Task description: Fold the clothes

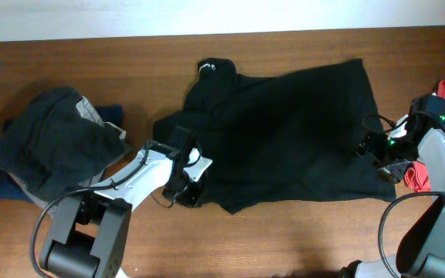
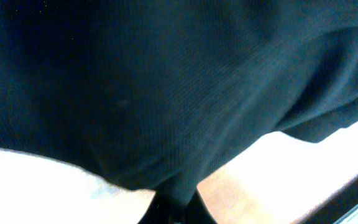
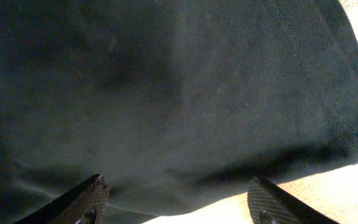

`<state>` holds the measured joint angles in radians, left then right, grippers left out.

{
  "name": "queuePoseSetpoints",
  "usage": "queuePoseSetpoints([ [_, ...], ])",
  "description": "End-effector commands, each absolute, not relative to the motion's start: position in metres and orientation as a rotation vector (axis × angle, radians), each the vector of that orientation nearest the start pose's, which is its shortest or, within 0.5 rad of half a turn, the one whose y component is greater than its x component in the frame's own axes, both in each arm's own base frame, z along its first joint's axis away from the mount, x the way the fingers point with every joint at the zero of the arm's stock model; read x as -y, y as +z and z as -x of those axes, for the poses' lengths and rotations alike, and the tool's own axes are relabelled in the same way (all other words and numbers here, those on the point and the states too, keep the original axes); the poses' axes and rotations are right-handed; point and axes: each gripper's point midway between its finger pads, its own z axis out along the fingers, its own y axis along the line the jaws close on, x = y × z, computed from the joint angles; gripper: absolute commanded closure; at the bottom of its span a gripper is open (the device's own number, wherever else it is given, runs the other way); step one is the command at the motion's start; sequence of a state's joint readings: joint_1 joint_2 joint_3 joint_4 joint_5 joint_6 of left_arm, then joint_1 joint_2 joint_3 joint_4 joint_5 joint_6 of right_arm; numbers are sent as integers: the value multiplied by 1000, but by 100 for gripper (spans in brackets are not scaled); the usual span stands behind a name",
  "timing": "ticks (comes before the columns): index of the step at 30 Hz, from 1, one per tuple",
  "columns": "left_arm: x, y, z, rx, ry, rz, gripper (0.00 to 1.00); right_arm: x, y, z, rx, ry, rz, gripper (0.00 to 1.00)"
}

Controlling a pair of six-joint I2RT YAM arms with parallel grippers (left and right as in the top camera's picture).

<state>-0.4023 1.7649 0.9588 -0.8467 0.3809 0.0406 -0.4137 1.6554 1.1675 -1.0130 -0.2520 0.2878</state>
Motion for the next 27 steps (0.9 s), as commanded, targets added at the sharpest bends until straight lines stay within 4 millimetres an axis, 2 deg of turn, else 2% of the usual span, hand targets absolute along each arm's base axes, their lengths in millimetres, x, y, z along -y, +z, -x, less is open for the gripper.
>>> queuePoseSetpoints([
  [1, 154, 22, -209, -3236, -573, -496, 99, 85, 73, -294, -2851, 370, -1032, 22],
  [6, 134, 52, -178, -3348, -552, -374, 99, 92, 72, -299, -2832, 328, -1026, 19],
  [11, 131, 64, -169, -3351, -552, -364, 99, 91, 71, -303, -2822, 327, -1012, 24],
  [12, 130, 65, -168, -3354, -552, -364, 99, 90, 70, -303, -2823, 328, -1009, 27],
  [15, 128, 66, -163, -3380, -545, -354, 98, 87, 61, -301, -2828, 329, -1003, 46],
  [16, 128, 66, -161, -3390, -543, -352, 94, 87, 56, -300, -2824, 328, -1014, 55],
  [17, 127, 67, -159, -3397, -540, -351, 86, 86, 51, -299, -2822, 329, -1015, 62],
  [18, 126, 67, -158, -3403, -538, -350, 80, 86, 45, -297, -2816, 329, -1036, 66],
  [21, 125, 67, -157, -3406, -525, -351, 78, 83, 23, -290, -2804, 338, -1123, 87],
  [24, 124, 67, -158, -3405, -516, -353, 78, 85, 9, -283, -2804, 299, -1156, 96],
  [27, 122, 67, -160, -3390, -495, -359, 78, 110, 2, -265, -2775, 59, -1313, 96],
])
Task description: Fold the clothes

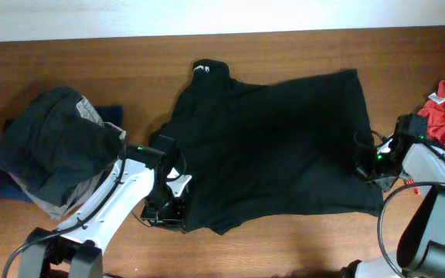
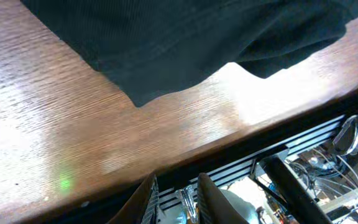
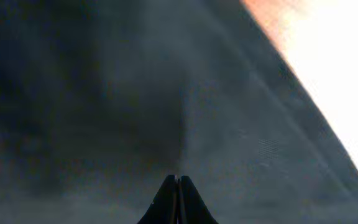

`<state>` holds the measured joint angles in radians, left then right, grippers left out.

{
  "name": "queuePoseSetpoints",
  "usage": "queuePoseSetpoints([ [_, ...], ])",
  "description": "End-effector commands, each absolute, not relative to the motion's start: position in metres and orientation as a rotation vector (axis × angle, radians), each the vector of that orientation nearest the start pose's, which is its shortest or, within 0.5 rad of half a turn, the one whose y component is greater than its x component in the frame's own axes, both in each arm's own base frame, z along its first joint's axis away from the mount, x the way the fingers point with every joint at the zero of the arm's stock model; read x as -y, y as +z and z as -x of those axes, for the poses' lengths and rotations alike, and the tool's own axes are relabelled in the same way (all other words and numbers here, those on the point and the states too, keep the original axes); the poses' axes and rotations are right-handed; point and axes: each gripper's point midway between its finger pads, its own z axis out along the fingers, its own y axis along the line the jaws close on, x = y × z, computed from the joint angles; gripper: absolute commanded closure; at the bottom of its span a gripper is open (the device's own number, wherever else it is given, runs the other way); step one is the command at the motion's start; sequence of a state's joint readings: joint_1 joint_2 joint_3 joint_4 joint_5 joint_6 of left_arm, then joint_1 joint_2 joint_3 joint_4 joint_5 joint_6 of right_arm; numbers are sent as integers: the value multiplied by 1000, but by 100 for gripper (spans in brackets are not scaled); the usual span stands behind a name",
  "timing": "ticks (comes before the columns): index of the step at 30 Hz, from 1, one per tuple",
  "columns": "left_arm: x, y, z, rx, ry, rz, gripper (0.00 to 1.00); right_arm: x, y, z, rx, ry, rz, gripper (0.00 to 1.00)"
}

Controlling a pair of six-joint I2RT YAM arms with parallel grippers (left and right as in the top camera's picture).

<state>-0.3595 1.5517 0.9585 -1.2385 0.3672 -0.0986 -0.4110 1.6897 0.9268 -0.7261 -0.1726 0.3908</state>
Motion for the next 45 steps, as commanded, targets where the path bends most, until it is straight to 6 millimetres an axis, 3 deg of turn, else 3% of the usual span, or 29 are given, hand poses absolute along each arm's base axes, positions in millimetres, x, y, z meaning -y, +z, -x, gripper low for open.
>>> queuePoseSetpoints([
  [1, 122, 67, -162, -3379, -485, -362, 78, 120, 2, -259, -2763, -33, -1350, 96],
  [5, 129, 64, -182, -3278, -505, -380, 77, 145, 4, -240, -2729, -226, -1442, 96],
  [11, 142, 67, -218, -3119, -541, -394, 75, 160, 3, -227, -2679, -189, -1569, 96],
  [13, 147, 72, -232, -3062, -551, -401, 75, 152, 5, -238, -2684, -20, -1520, 96],
  [16, 154, 84, -258, -2947, -560, -425, 75, 125, 24, -280, -2674, 339, -1169, 96],
  [19, 157, 92, -286, -2824, -523, -452, 70, 102, 47, -299, -2592, 569, -1084, 94],
  [21, 162, 96, -299, -2761, -528, -455, 68, 99, 48, -301, -2583, 590, -1097, 73],
  [23, 162, 99, -310, -2716, -502, -451, 67, 100, 45, -302, -2592, 562, -1086, 36],
  [26, 161, 103, -323, -2665, -464, -442, 58, 103, 42, -301, -2602, 528, -1093, 1],
  [31, 156, 105, -333, -2636, -404, -425, 43, 103, 42, -301, -2602, 528, -1092, 1],
  [35, 145, 106, -345, -2606, -303, -397, 42, 102, 43, -302, -2596, 540, -1085, 1],
  [37, 145, 107, -352, -2571, -271, -441, 42, 94, 49, -308, -2590, 617, -988, 0],
  [39, 147, 104, -359, -2540, -255, -503, 43, 84, 54, -315, -2580, 675, -908, 4],
  [40, 149, 100, -363, -2530, -246, -532, 44, 80, 55, -318, -2579, 683, -881, 11],
  [41, 150, 95, -367, -2522, -235, -563, 49, 77, 55, -320, -2583, 685, -860, 29],
  [43, 147, 81, -375, -2534, -200, -555, 61, 68, 54, -323, -2601, 681, -825, 89],
  [44, 145, 75, -377, -2544, -197, -550, 66, 65, 53, -322, -2618, 670, -819, 96],
  [45, 144, 69, -379, -2556, -200, -544, 70, 65, 49, -318, -2644, 638, -844, 96],
])
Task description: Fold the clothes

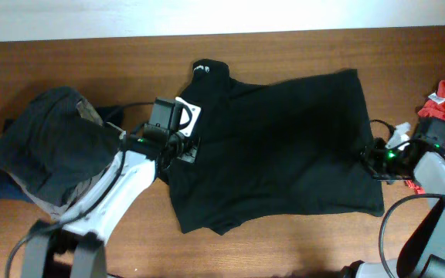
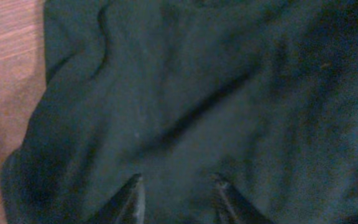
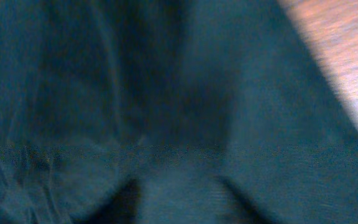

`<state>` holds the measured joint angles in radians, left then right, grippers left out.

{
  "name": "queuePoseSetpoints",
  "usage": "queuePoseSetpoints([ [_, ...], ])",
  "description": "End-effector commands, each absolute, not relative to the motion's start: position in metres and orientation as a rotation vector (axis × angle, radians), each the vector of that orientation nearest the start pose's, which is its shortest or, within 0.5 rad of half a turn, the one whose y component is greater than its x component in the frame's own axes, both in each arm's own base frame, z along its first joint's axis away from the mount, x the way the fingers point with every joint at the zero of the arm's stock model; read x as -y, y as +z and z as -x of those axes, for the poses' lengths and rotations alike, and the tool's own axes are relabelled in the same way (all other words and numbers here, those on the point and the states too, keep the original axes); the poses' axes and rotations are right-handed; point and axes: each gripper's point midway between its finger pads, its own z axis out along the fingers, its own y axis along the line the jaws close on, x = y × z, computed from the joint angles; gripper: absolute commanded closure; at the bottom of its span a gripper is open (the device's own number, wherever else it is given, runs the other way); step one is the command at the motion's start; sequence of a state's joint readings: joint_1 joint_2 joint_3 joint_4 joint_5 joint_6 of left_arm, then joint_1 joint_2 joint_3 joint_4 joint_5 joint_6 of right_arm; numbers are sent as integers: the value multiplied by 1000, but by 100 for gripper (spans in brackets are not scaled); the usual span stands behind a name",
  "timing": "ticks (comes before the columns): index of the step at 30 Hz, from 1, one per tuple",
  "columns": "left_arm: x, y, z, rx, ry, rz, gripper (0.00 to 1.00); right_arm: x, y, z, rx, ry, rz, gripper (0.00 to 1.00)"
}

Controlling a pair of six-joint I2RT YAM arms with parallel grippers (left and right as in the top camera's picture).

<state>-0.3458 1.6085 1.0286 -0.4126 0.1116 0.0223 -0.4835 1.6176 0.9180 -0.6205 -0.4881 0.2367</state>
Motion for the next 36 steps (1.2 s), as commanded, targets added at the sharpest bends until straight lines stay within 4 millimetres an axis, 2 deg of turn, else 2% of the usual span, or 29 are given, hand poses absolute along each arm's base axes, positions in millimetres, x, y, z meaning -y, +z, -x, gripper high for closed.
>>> queuePoseSetpoints([
  [1, 142, 63, -380, -2569, -205, -540, 73, 67, 45, -312, -2667, 590, -911, 96],
  [4, 132, 44, -382, -2615, -189, -522, 82, 84, 31, -293, -2703, 393, -1131, 96],
  [7, 124, 35, -387, -2631, -181, -494, 87, 90, 26, -287, -2706, 329, -1169, 96],
  [10, 117, 31, -395, -2618, -173, -474, 86, 96, 19, -277, -2716, 253, -1221, 96],
  [12, 113, 27, -400, -2614, -169, -458, 86, 101, 9, -260, -2719, 154, -1326, 96],
  [14, 110, 22, -402, -2622, -166, -446, 86, 99, 1, -250, -2717, 136, -1385, 96],
  [19, 107, 10, -400, -2649, -162, -442, 86, 97, -15, -239, -2714, 115, -1397, 96],
  [22, 107, 11, -402, -2642, -162, -439, 86, 109, -21, -222, -2683, -46, -1503, 96],
  [25, 106, 12, -404, -2633, -162, -432, 86, 132, -22, -209, -2628, -268, -1540, 96],
  [30, 105, 12, -405, -2633, -161, -431, 85, 154, -20, -209, -2536, -308, -1598, 96],
  [33, 105, 12, -404, -2637, -162, -431, 84, 154, -19, -221, -2514, -190, -1585, 96],
  [36, 105, 11, -403, -2641, -162, -431, 81, 155, -15, -230, -2516, -158, -1553, 96],
])
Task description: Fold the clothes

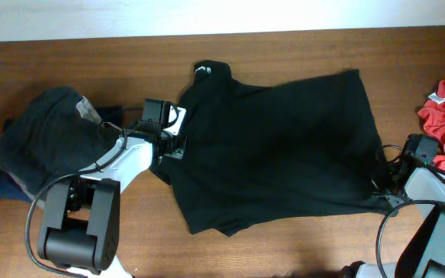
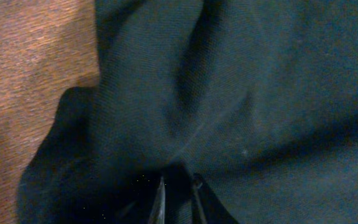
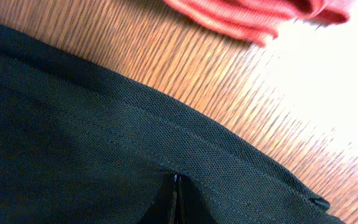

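Observation:
A black shirt (image 1: 276, 147) lies spread across the middle of the wooden table (image 1: 284, 46), its collar at the back. My left gripper (image 1: 168, 147) sits at the shirt's left edge and is shut on a bunch of the black cloth (image 2: 185, 124), its fingers nearly together. My right gripper (image 1: 388, 181) is at the shirt's lower right hem. In the right wrist view it (image 3: 175, 180) is shut on the black fabric just inside the stitched hem (image 3: 185, 143).
A heap of dark grey and blue clothes (image 1: 45, 147) lies at the left. Red clothing lies at the right edge, its edge also seen in the right wrist view (image 3: 253, 18). The table's front edge runs close below the shirt.
My left gripper moved slightly left to the shirt's left edge and shut on the cloth. My right gripper shifted down to the lower right hem and now pinches it.
At first both grippers were at the shirt's lower corners, the left low at the front. The shirt then lay shifted leftward and flatter. Later the left gripper stood open at the shirt's upper left, the right at the right edge. Now both are shut on fabric.

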`<state>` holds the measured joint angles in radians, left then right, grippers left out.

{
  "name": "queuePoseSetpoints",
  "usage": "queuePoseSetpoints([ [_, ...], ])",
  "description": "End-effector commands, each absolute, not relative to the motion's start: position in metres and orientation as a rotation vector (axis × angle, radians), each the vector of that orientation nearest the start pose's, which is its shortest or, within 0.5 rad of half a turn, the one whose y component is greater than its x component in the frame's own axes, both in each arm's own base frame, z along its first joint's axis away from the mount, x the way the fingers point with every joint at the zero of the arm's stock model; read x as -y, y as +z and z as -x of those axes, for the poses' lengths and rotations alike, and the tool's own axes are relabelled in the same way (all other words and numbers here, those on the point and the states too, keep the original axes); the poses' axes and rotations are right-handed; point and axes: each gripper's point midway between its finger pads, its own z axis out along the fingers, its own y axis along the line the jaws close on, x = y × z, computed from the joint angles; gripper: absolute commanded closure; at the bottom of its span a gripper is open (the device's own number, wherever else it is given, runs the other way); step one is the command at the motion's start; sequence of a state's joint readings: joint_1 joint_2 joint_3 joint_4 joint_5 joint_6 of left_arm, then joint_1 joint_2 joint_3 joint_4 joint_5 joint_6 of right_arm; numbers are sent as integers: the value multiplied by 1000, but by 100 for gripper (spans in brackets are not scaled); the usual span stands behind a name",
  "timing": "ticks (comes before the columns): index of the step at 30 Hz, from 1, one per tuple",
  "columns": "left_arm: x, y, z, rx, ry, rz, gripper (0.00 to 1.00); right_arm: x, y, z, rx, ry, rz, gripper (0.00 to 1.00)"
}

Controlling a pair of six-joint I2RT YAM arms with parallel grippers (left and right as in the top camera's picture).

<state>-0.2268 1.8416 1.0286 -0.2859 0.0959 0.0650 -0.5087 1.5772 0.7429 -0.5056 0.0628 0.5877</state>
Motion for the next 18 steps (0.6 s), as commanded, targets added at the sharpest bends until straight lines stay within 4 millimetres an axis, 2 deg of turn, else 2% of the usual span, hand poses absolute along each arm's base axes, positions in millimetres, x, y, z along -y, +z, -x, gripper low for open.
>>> queuePoseSetpoints([
  [1, 105, 11, -402, -2645, -162, -432, 80, 155, -12, -234, -2527, -144, -1527, 96],
  [5, 104, 15, -396, -2680, -161, -435, 80, 147, 9, -260, -2584, 14, -1374, 96],
  [7, 103, 27, -394, -2693, -160, -436, 80, 140, 27, -277, -2603, 128, -1260, 96],
  [9, 103, 47, -395, -2683, -160, -435, 73, 133, 50, -292, -2591, 220, -1166, 96],
  [13, 104, 110, -399, -2604, -162, -427, 47, 121, 109, -316, -2481, 368, -1014, 96],
  [14, 104, 133, -399, -2569, -163, -424, 42, 117, 129, -321, -2441, 396, -942, 96],
  [18, 98, 206, -389, -2447, -144, -401, 32, 98, 198, -325, -2306, 422, -649, 96],
])
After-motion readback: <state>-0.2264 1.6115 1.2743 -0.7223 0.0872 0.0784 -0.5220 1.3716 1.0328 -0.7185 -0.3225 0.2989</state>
